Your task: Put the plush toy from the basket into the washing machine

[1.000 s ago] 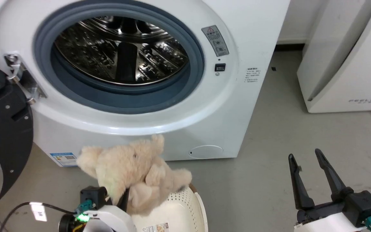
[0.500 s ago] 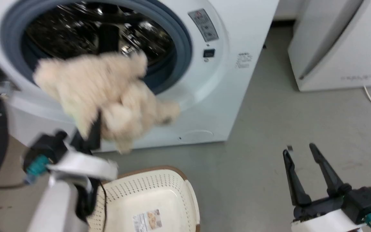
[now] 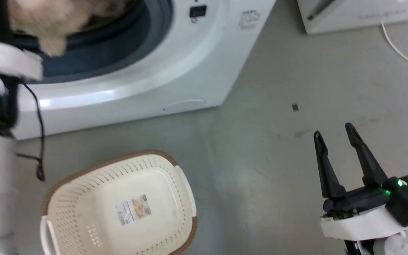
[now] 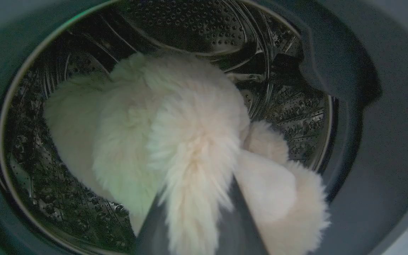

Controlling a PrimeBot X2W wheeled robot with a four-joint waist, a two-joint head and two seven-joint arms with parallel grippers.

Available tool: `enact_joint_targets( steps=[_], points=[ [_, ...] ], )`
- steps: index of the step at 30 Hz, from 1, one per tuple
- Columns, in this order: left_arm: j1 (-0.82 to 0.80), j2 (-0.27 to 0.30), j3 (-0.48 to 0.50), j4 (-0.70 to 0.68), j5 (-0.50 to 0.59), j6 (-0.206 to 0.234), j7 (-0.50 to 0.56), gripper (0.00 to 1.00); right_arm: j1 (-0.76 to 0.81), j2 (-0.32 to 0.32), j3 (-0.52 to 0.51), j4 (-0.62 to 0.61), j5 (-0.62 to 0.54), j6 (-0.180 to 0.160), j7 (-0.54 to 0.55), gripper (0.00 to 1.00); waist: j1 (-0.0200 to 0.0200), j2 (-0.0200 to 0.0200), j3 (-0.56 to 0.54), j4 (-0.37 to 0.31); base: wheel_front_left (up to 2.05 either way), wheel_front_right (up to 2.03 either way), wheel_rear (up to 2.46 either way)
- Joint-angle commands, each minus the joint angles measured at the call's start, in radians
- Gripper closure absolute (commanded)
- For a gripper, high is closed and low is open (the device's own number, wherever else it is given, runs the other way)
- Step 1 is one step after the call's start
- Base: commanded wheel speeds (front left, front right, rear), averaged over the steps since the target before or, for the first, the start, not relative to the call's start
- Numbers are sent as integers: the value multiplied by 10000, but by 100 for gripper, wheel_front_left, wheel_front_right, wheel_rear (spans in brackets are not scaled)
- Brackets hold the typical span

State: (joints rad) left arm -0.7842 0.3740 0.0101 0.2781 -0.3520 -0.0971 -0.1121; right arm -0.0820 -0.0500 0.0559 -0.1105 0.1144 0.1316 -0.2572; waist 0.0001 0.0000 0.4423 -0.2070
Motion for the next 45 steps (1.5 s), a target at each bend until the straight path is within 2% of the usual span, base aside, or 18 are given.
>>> enact_joint_targets(
  steps=[1, 7, 12, 25, 30, 31, 39, 40, 41, 45],
  points=[
    [-547, 229, 41, 184, 59, -50, 62, 100, -194, -2, 51, -95, 148, -9, -46, 0, -1, 0, 855, -575, 0, 0, 0],
    [-2460, 1120, -5, 1284, 312, -107, 483, 100, -479, -2, 189, -231, 494, -9, -46, 0, -1, 0, 1774, -1025, 0, 0, 0],
    [-3746, 1570, -306, 2309, 579, -156, 801, 100, -643, -2, 274, -314, 698, -9, -46, 0, -1, 0, 2343, -1191, 0, 0, 0],
    [-4572, 1886, -1552, 5115, 733, -308, 1836, 100, -903, -2, 443, -288, 594, -9, -46, 0, -1, 0, 2857, -1131, 0, 0, 0],
    [-4583, 1889, -1957, 5619, 530, -329, 1464, 100, -949, -2, 437, -262, 513, -9, -46, 0, -1, 0, 2695, -995, 0, 0, 0],
    [-4552, 1852, -2062, 5677, 481, -330, 1311, 0, -948, -2, 448, -252, 490, -9, -46, 0, -1, 0, 2619, -956, 0, 0, 0],
    [-3677, 1469, -2845, 6141, -86, -333, -238, 0, -824, -2, 281, -64, 166, -9, -46, 0, -1, 0, 1242, -528, 0, 0, 0],
    [-3495, 1408, -2937, 6184, -145, -334, -455, 0, -783, -2, 264, -33, 96, -9, -46, 0, -1, 0, 993, -454, 0, 0, 0],
    [-2925, 1168, -3119, 6192, -332, -334, -1045, 0, -645, -2, 191, 77, -93, -9, -46, 0, -1, 0, 207, -188, 0, 0, 0],
    [-1964, 784, -3248, 5823, -406, -319, -1420, 0, -338, -2, 74, 229, -309, -9, -46, 0, -1, 0, -846, 253, 0, 0, 0]
  ],
)
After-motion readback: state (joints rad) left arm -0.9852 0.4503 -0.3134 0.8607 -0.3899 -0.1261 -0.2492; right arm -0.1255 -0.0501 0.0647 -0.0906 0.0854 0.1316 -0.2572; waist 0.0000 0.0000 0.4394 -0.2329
